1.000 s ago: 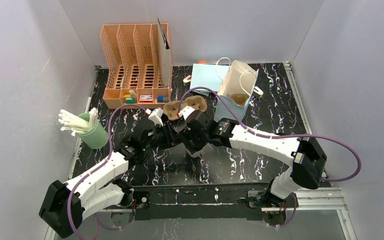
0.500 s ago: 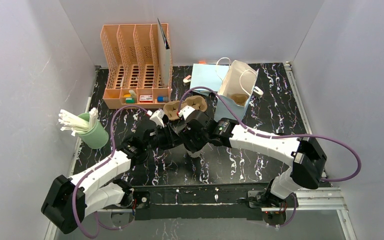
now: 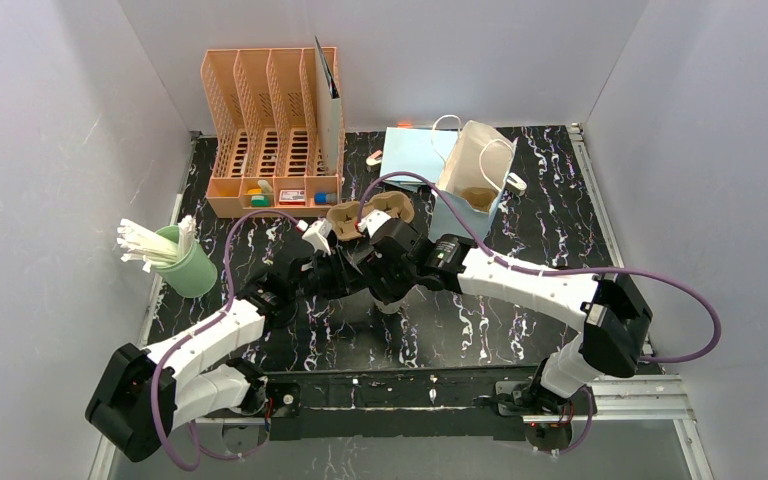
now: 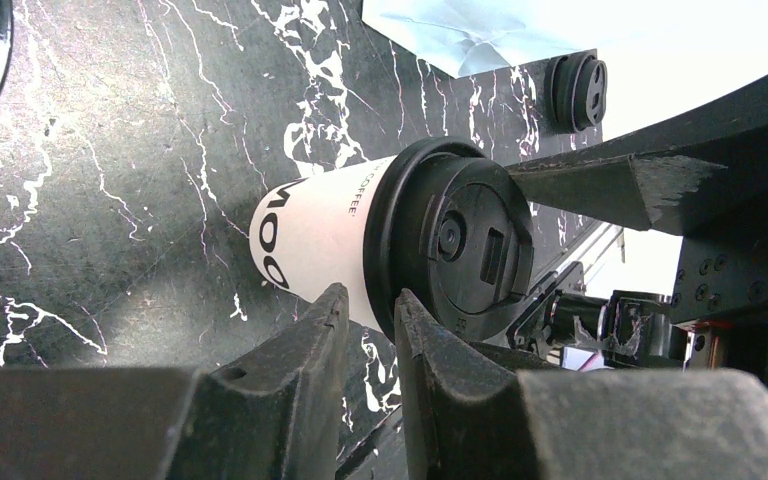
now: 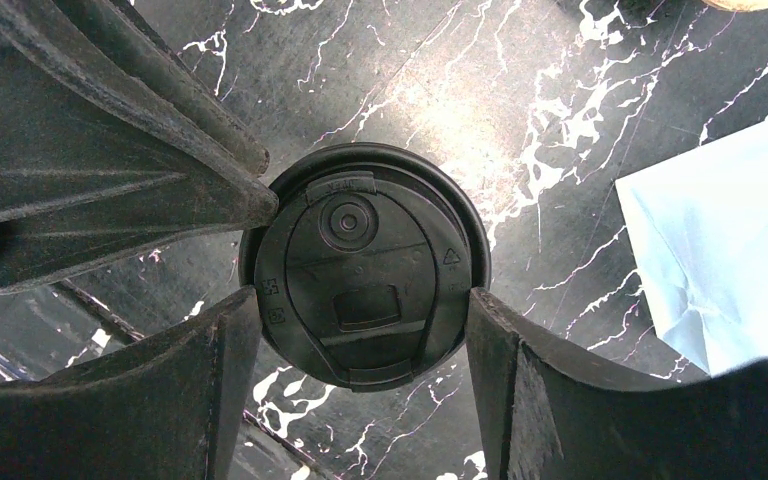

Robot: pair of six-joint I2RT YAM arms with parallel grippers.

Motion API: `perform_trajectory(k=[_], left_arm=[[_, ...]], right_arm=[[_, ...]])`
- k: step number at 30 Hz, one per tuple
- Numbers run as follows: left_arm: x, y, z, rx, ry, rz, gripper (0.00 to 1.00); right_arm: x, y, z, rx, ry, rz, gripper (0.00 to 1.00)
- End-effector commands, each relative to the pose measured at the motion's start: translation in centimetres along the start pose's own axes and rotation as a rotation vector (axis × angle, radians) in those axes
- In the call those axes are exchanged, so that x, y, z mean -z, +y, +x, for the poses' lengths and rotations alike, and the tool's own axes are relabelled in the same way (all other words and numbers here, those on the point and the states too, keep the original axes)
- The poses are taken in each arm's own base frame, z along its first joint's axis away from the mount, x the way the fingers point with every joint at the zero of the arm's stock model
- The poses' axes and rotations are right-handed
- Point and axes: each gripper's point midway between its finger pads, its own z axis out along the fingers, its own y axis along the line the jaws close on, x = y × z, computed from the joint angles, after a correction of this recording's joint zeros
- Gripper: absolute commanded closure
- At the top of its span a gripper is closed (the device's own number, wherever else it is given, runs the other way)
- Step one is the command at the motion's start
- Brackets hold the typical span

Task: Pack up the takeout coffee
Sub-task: Pick up the coffee cup from the center of the board.

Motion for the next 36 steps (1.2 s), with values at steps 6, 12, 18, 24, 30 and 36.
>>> perform_trajectory(k=[6,12,18,24,30,36], left_arm=[[-0.3,3.8,2.8,-0.002,0.078,-0.111,0.79],[0.0,3.2,2.4,-0.018,0.068,-0.093,0.77],[3.1,1.0,-1.5,-0.116,-0.023,-0.149,0.51],[8.6,-2.5,-6.1,-0.155,-0.215,-0.154,0.37],[10.6,-2.7,-5.6,-0.15,-0.227,-0.145,0.36],[11.8,-2.3,-5.6,-0.141,-0.271,-0.154,0.36]], right_arm=[[-1.7,0.4,4.0,-0.013,0.119,-0.027,0.41],[-2.0,0.6,4.8,-0.041,0.133,-0.028,0.44],[0.9,-1.8,0.3,-0.144,0.021,0.111,0.45],[4.2,-3.2,-3.3,-0.352,0.002,0.038,0.46],[6.9,-3.7,-5.5,-0.501,-0.018,-0.153,0.49],[10.3,-3.8,-8.5,-0.585,-0.118,-0.348,0.51]])
